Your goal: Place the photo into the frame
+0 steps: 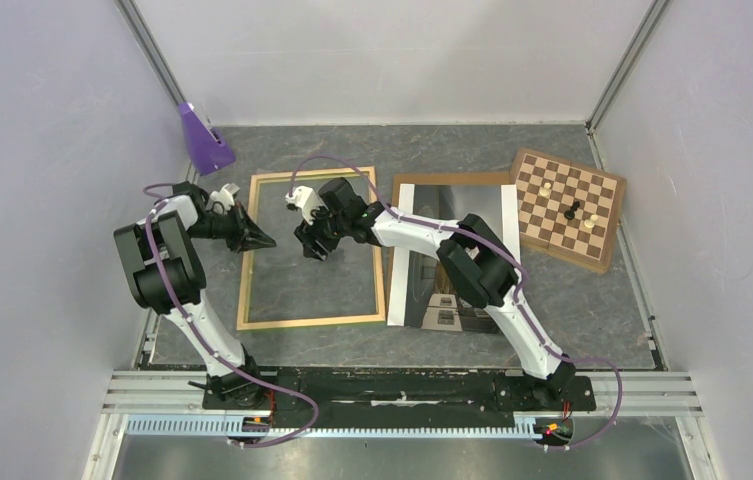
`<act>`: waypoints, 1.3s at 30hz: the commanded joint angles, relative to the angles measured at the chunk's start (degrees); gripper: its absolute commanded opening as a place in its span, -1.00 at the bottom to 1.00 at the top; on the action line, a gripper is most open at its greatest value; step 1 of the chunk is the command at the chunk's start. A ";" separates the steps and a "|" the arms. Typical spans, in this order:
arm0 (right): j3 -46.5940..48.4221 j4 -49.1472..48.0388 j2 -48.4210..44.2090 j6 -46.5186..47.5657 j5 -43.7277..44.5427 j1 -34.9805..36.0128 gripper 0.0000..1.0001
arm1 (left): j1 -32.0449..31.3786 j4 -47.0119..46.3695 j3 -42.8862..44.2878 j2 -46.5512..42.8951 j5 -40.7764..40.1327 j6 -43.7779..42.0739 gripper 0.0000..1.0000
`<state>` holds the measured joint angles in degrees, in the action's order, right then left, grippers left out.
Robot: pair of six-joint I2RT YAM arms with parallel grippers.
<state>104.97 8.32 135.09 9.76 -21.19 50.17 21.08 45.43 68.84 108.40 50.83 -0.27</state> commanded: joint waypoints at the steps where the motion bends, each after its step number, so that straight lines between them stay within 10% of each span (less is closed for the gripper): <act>1: 3.31 -1.15 1.19 1.18 -1.07 0.52 0.22 | -0.60 -0.03 0.15 0.86 -0.46 -3.30 -0.95; 20: 4.01 -1.37 2.81 2.17 -0.68 0.78 0.22 | -0.69 -0.79 -0.02 0.35 -4.13 -4.23 -0.93; 39: 2.45 -1.19 2.38 3.82 1.17 0.80 0.22 | -0.74 -0.78 0.16 0.69 -5.63 -4.75 -0.42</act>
<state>106.63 8.27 136.90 12.32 -20.88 50.52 20.49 44.88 68.77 109.14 45.93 -2.00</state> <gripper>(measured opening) 0.611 0.256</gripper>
